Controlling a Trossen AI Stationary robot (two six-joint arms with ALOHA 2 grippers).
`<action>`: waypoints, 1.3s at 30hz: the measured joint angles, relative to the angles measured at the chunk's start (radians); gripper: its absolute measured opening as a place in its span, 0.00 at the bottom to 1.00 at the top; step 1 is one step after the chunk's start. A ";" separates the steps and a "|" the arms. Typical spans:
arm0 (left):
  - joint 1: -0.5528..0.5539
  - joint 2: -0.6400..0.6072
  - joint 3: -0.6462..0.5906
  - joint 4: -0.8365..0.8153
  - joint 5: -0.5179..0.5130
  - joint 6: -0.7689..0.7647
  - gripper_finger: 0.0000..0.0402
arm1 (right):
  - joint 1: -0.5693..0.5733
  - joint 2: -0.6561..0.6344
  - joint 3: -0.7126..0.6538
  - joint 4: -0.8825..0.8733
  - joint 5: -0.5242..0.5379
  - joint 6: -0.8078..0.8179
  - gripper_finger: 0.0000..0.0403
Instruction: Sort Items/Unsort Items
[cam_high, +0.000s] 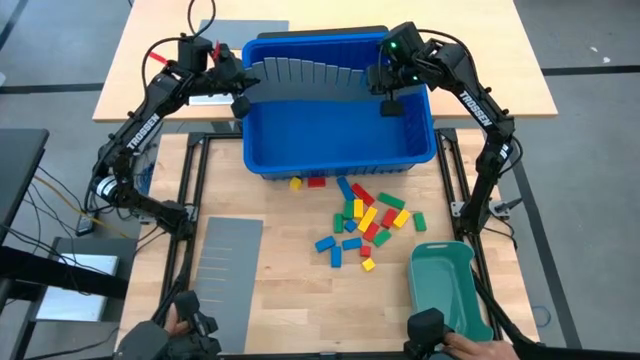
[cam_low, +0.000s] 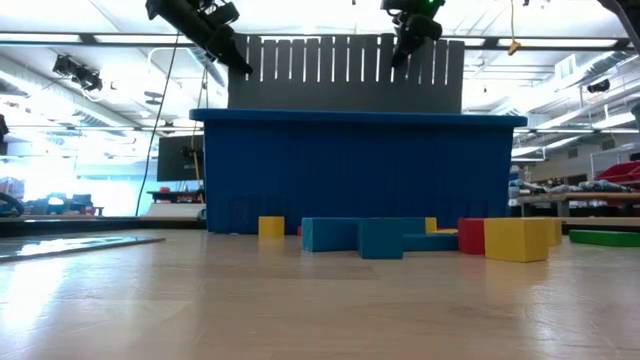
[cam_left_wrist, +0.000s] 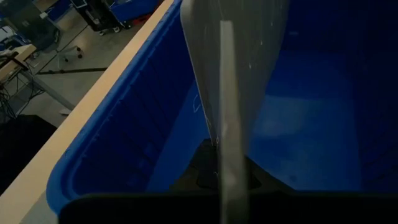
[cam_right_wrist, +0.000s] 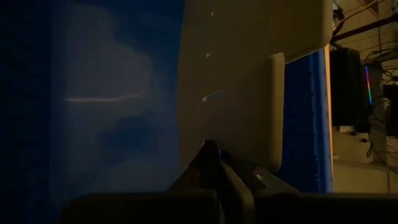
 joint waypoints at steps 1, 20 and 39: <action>0.000 0.003 0.000 0.001 0.000 0.000 0.00 | 0.001 0.000 0.000 -0.001 0.001 0.000 0.00; 0.006 0.023 0.000 0.010 0.020 -0.011 0.00 | 0.006 0.000 0.000 -0.006 0.023 -0.003 0.00; 0.032 0.022 0.001 -0.003 0.043 -0.018 0.00 | 0.030 0.000 0.000 0.011 0.031 0.006 0.00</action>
